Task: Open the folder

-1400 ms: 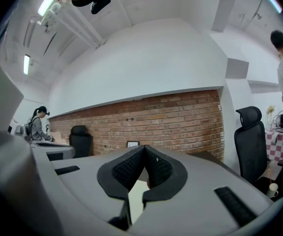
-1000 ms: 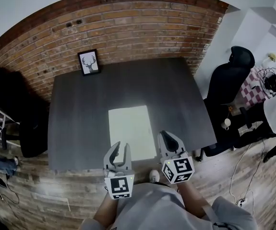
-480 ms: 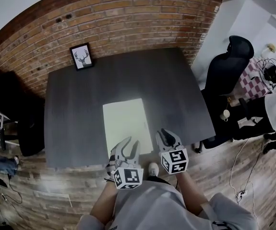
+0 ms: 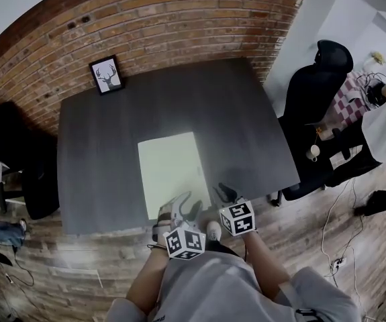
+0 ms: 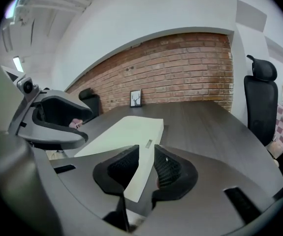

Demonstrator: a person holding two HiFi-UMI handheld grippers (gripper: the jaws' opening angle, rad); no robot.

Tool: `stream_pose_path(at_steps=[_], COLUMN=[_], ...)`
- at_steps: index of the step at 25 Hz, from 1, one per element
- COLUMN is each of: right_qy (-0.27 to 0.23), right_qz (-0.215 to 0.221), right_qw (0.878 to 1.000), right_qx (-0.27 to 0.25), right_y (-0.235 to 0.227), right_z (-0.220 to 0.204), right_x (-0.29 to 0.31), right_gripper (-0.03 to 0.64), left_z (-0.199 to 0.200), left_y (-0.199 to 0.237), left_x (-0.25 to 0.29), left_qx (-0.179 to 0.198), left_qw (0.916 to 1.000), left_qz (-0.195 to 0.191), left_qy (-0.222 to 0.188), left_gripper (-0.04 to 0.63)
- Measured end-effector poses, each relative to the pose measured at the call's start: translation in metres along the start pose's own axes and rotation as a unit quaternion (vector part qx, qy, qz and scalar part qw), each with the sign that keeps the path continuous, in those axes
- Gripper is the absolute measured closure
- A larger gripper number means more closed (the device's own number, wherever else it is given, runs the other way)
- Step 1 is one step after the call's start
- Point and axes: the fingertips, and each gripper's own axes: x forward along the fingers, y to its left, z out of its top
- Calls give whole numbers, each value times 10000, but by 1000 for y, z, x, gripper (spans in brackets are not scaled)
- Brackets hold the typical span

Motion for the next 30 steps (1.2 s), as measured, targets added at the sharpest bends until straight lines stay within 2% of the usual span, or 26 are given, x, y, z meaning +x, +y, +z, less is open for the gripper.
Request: stream_pose_path(at_steps=[5, 12, 25, 30], right_qy=[359, 767, 1159, 1229], right_qz=[143, 283, 331, 311], right_qw=[9992, 9966, 9927, 9919], right_qx=[93, 87, -56, -66], right_y=[1, 9, 10, 11], right_z=[-30, -67, -86, -89], right_x=[9, 16, 25, 26], right_gripper=[549, 548, 548, 548], left_z=[-20, -34, -51, -56], left_y=[-27, -45, -63, -73], left_x=[15, 24, 27, 35], left_qx=[175, 231, 352, 639], left_qw=[9986, 9965, 9934, 9905], left_qz=[-360, -574, -754, -850], left_qy=[350, 569, 789, 868], left_gripper=[419, 420, 419, 419])
